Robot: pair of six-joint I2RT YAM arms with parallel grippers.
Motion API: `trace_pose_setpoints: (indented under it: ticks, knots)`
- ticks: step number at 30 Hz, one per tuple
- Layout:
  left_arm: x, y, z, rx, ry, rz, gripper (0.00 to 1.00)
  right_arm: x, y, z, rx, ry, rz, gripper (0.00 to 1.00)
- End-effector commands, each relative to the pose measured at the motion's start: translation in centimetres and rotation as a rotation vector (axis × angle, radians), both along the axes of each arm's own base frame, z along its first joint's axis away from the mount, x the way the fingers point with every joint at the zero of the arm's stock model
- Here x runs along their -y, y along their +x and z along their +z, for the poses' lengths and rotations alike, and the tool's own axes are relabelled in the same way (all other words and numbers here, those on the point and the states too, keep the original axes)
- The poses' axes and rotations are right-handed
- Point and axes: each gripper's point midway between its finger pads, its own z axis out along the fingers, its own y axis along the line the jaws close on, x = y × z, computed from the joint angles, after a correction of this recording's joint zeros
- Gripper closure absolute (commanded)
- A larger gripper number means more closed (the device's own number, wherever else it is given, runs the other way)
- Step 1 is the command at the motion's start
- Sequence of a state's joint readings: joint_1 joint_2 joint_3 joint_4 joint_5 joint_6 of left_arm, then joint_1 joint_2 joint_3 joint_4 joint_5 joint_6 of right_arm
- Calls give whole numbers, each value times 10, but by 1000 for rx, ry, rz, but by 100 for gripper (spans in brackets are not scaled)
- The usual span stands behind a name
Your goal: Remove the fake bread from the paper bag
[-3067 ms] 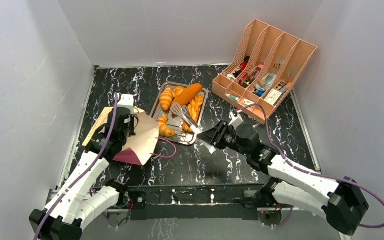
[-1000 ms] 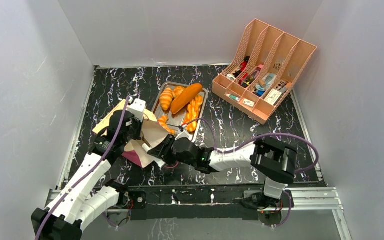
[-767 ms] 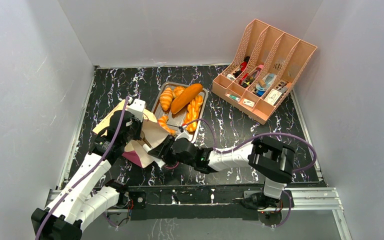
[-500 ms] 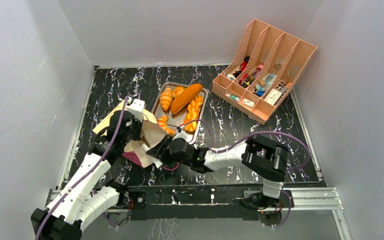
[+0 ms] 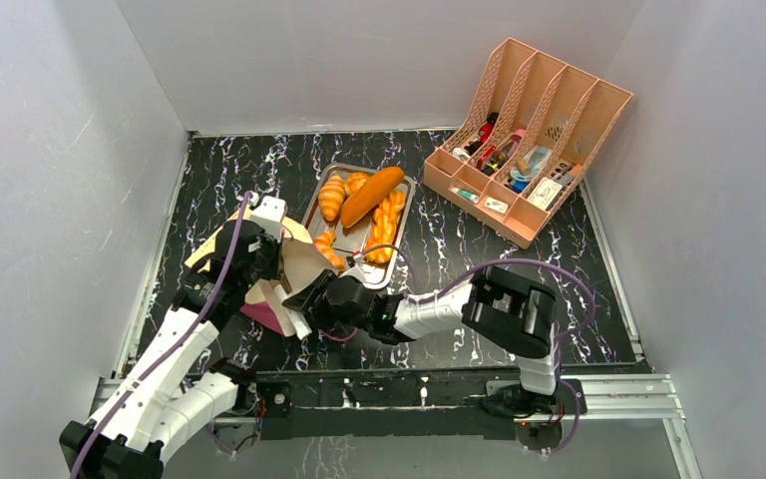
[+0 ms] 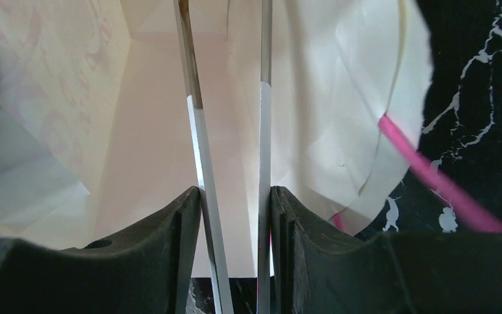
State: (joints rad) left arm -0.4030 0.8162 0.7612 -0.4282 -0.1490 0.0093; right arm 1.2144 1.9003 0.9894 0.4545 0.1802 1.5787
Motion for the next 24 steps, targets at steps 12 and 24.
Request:
trace_pose_setpoints:
  ticks: [12,24]
  knots:
    - [3,-3,23,33,-46,-5,100,-22,17,16,-22,126,13,62]
    - [2,-3,22,30,-44,5,100,-24,28,11,-13,183,79,92]
